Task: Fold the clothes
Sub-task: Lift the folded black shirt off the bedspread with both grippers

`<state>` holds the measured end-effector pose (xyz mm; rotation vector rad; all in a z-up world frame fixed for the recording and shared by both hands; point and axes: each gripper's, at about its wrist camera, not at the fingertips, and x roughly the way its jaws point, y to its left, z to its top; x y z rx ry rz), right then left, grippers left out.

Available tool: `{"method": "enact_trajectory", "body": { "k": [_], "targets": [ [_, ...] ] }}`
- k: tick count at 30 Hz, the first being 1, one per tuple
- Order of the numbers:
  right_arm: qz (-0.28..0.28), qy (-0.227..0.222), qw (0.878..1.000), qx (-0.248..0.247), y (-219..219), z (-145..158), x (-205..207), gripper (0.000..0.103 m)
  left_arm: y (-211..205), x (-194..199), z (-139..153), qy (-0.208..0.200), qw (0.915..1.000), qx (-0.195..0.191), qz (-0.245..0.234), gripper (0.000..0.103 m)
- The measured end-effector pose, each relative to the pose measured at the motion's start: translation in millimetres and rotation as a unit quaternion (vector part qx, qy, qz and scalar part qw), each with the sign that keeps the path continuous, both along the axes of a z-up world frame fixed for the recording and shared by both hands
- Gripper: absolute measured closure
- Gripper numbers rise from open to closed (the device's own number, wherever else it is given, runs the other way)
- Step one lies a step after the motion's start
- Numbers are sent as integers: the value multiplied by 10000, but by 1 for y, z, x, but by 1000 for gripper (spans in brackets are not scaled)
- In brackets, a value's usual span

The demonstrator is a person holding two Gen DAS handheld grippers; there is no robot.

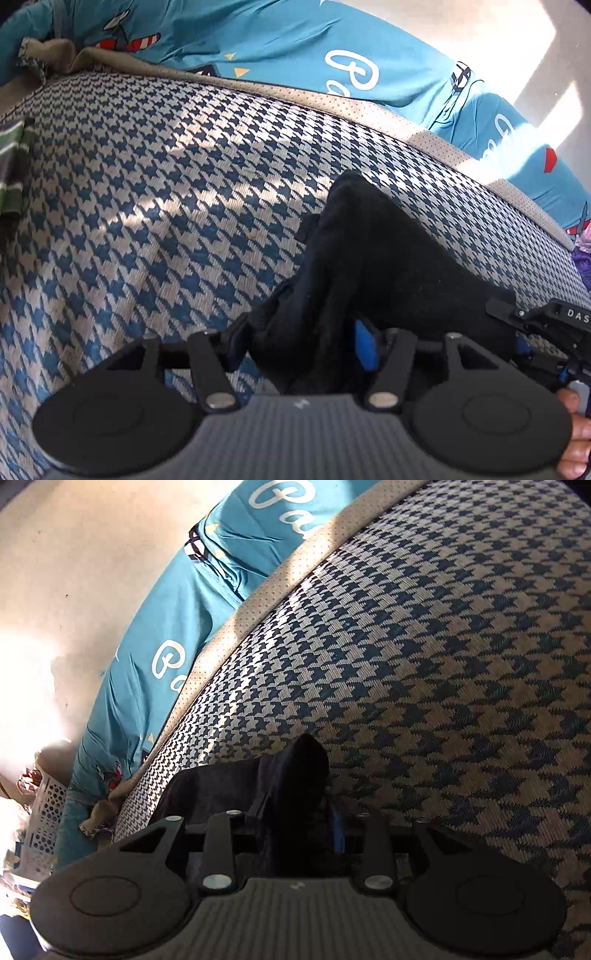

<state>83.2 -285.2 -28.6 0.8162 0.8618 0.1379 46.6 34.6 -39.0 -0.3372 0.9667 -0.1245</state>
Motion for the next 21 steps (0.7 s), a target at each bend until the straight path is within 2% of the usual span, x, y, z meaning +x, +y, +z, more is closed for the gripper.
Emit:
{"method": "enact_trajectory", "body": {
  "k": [1, 6, 7, 8, 10, 12, 18, 21],
  "targets": [
    [-4, 8, 10000, 24, 1, -2, 2, 71, -1, 1, -2, 21, 10000, -46, -30, 38],
    [86, -109, 9998, -146, 17, -6, 11, 71, -12, 3, -4, -111, 9998, 161, -97, 38],
    [97, -150, 9995, -241, 22, -5, 12, 70, -14, 3, -4, -147, 9997, 178, -84, 46],
    [112, -190, 9992, -344, 26, -5, 13, 75, -15, 4, -4, -181, 9996, 200, -91, 49],
    [161, -279, 9980, -552, 34, -1, 12, 84, -19, 3, -1, -271, 9993, 235, -127, 66],
    [219, -397, 9959, -788, 42, 3, 11, 86, -23, 0, 5, -405, 9985, 338, -150, 72],
    [413, -1129, 9744, -1900, 68, 39, -12, 87, -35, -14, 25, -896, 9923, 827, -228, 75],
    [445, -1514, 9611, -2267, 79, 55, -26, 87, -33, -25, 32, -1008, 9913, 826, -195, 75]
  ]
}}
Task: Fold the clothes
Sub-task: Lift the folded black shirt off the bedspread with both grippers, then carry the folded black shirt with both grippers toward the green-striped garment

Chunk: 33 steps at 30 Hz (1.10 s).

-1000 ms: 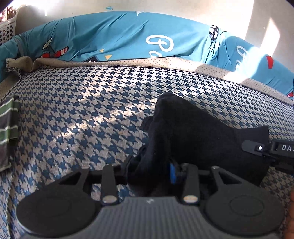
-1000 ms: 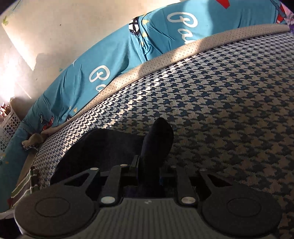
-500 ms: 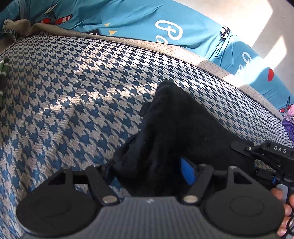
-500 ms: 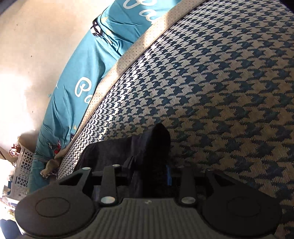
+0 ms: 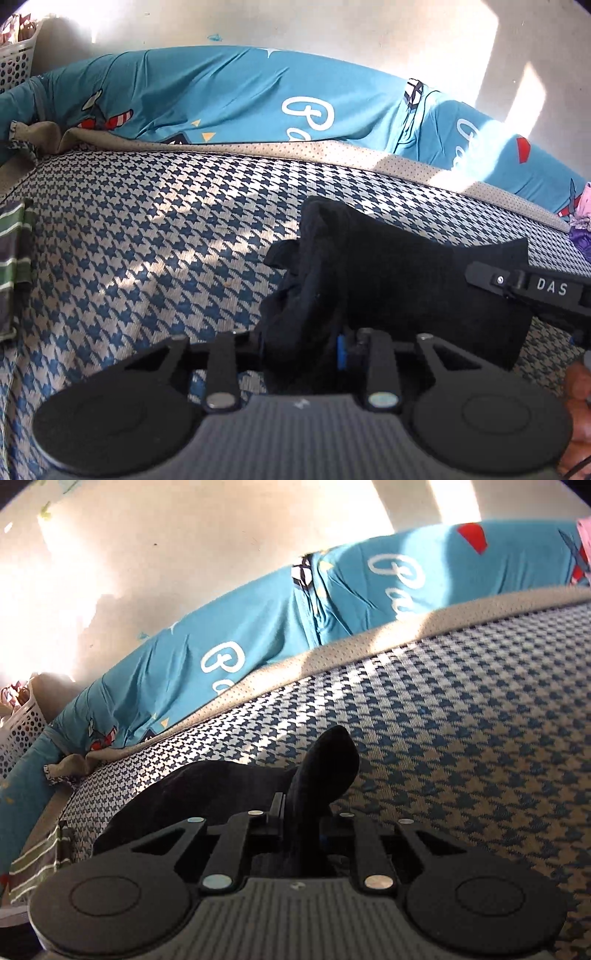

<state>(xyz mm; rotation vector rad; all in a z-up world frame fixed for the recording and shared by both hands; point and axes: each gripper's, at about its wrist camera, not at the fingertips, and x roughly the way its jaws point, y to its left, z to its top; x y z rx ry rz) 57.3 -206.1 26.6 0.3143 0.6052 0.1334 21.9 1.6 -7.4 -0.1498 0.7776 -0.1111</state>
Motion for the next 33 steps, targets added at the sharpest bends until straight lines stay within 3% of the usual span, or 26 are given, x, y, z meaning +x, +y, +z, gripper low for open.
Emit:
{"method": "enact_trajectory", "body": {
  "k": [9, 18, 33],
  "targets": [
    [276, -670, 9937, -852, 38, 22, -55, 87, 11, -48, 14, -190, 9994, 189, 216, 75],
    [449, -923, 9909, -875, 51, 36, -100, 87, 18, -92, 27, -282, 9987, 278, 336, 75],
    [641, -1213, 9866, -887, 63, 55, -137, 87, 28, -130, 55, -546, 9962, 379, 561, 75]
  ]
}}
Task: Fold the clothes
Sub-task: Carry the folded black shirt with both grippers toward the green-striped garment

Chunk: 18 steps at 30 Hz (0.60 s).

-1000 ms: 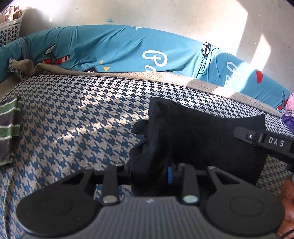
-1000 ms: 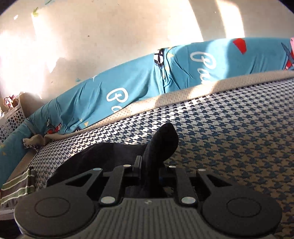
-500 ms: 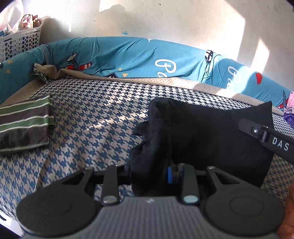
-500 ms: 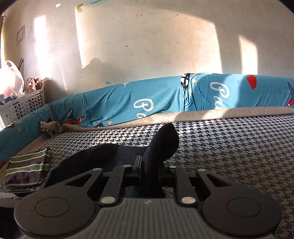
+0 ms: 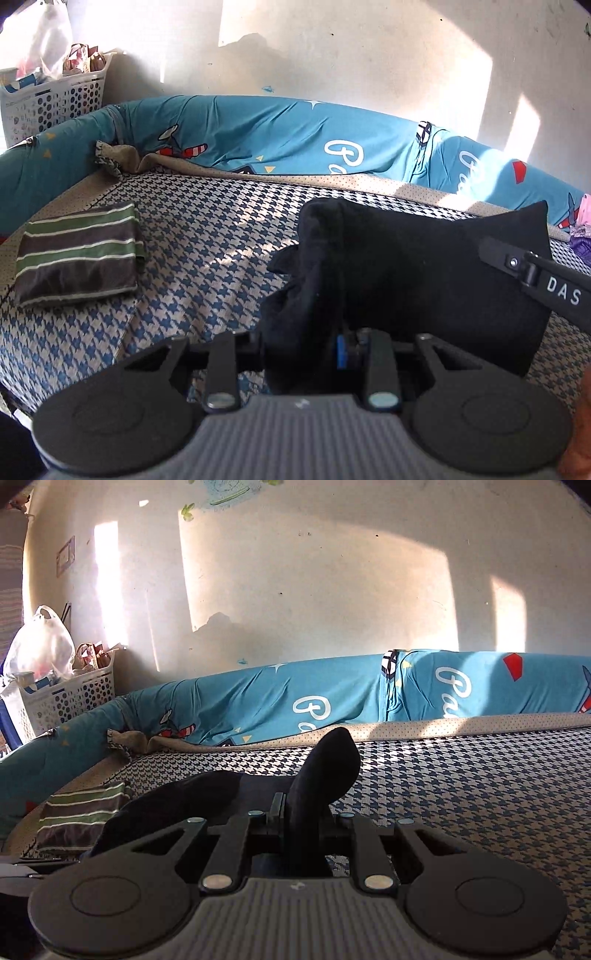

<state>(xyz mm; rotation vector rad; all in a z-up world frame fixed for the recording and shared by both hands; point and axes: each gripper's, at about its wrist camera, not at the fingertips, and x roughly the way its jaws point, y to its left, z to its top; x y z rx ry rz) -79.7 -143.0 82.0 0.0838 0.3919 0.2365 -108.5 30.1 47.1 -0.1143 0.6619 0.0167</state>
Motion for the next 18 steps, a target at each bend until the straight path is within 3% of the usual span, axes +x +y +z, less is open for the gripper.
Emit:
{"method": "enact_trajectory", "body": {
  "k": [18],
  "targets": [
    [633, -216, 9976, -168, 74, 11, 9, 87, 72, -7, 12, -217, 9974, -15, 686, 75]
  ]
}}
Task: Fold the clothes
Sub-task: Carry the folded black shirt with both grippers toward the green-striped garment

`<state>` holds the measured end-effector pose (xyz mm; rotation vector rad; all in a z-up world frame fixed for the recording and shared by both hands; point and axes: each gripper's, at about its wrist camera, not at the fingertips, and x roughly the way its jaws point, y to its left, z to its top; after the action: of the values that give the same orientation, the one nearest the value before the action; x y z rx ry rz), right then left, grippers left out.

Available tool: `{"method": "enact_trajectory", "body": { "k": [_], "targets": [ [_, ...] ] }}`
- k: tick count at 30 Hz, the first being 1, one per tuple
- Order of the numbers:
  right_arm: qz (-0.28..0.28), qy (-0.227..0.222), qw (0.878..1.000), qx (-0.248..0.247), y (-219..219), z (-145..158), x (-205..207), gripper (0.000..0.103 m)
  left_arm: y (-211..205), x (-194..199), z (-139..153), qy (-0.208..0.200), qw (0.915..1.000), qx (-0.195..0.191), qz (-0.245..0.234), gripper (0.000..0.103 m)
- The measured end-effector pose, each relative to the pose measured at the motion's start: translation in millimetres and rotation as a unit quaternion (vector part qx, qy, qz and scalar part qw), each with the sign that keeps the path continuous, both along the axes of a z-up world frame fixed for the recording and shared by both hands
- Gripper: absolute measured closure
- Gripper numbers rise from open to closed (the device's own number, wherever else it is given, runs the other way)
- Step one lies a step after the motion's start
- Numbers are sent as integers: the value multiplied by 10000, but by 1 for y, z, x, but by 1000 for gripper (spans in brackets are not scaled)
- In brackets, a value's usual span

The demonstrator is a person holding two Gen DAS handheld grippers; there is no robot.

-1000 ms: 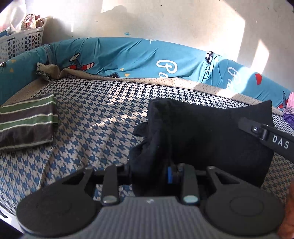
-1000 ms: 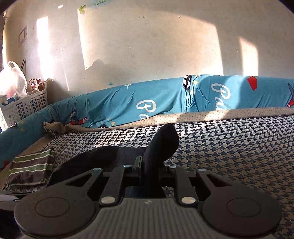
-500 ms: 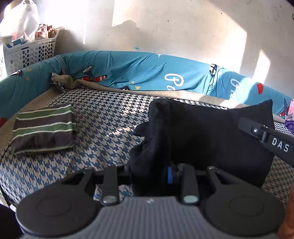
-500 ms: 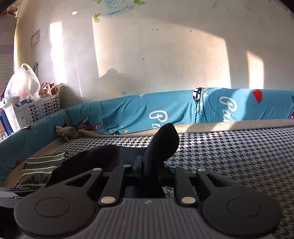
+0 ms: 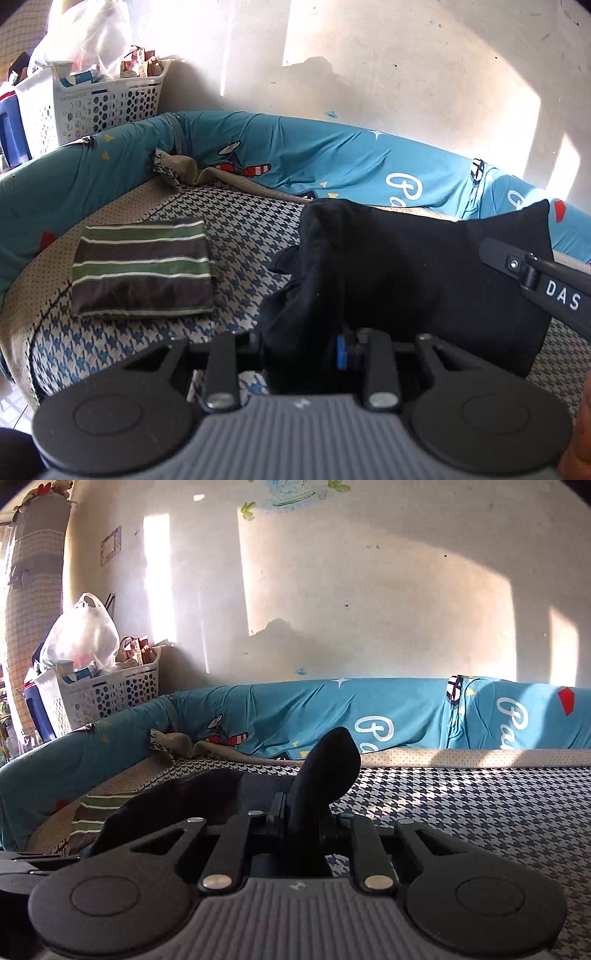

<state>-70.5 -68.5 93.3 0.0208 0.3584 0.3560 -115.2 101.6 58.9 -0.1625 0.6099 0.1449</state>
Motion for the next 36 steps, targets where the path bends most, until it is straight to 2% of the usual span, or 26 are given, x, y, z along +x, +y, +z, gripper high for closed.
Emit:
{"method": "enact_trajectory", "body": {
  "k": [17, 25, 36],
  "targets": [
    [830, -15, 9965, 38, 98, 9, 53, 87, 91, 24, 8, -137, 9959, 9, 898, 75],
    [1323, 36, 9911, 145, 163, 13, 90, 87, 150, 45, 14, -220, 9894, 75, 1435, 74],
    [2011, 221, 9792, 147, 235, -3, 134, 87, 203, 60, -4, -174, 9793, 78, 2016, 74]
  ]
}}
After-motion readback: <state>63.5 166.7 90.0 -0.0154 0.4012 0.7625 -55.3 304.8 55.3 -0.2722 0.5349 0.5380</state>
